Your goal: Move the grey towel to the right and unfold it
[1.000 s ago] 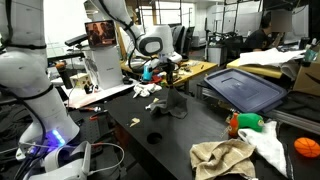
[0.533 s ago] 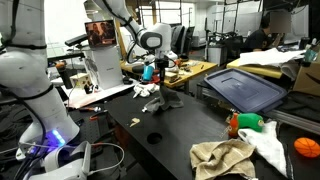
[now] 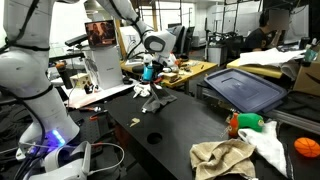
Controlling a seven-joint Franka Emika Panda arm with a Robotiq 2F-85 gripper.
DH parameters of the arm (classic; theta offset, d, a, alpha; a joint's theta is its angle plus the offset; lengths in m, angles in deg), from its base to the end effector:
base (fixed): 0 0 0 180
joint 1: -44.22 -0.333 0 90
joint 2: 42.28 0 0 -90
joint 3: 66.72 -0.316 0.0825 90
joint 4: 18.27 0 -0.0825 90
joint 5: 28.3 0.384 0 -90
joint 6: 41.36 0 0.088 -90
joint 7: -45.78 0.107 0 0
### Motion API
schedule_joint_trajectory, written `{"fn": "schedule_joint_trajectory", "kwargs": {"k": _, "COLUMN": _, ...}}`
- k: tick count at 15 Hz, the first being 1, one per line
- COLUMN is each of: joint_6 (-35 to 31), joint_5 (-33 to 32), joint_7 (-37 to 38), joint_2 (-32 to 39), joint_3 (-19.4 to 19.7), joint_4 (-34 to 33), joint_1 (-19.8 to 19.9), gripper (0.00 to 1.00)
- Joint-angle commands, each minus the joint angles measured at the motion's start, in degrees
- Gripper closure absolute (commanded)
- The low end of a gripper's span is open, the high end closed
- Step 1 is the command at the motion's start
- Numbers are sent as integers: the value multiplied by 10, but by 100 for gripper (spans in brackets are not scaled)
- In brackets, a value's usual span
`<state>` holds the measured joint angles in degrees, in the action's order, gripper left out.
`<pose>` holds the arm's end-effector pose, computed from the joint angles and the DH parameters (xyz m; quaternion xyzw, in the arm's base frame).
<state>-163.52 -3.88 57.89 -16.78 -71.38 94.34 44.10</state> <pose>0.5833 0.0659 0.2289 -0.9537 0.1990 0.1615 0.1572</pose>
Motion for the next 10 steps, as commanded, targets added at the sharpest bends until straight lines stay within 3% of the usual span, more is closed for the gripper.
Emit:
{"fn": "schedule_joint_trajectory", "kwargs": {"k": 1, "joint_6": 103, "joint_5": 67, "joint_7": -30, "joint_2": 33, "joint_3": -16, "joint_4": -63, "joint_1": 23, "gripper": 86}}
{"fn": "schedule_joint_trajectory", "kwargs": {"k": 2, "joint_6": 114, "joint_5": 73, "joint_7": -28, "joint_2": 37, "joint_3": -14, "joint_4": -70, "joint_1": 21, "gripper": 72}}
{"fn": "schedule_joint_trajectory", "kwargs": {"k": 8, "joint_6": 188, "joint_5": 75, "joint_7": -60, "joint_2": 41, "joint_3": -7, "joint_4": -86, "joint_1": 28, "gripper": 27}}
{"fn": "schedule_joint_trajectory", "kwargs": {"k": 10, "joint_6": 203, "joint_5": 32, "joint_7": -97, "joint_2": 35, "joint_3": 5, "joint_4": -80, "joint_1": 26, "gripper": 12}}
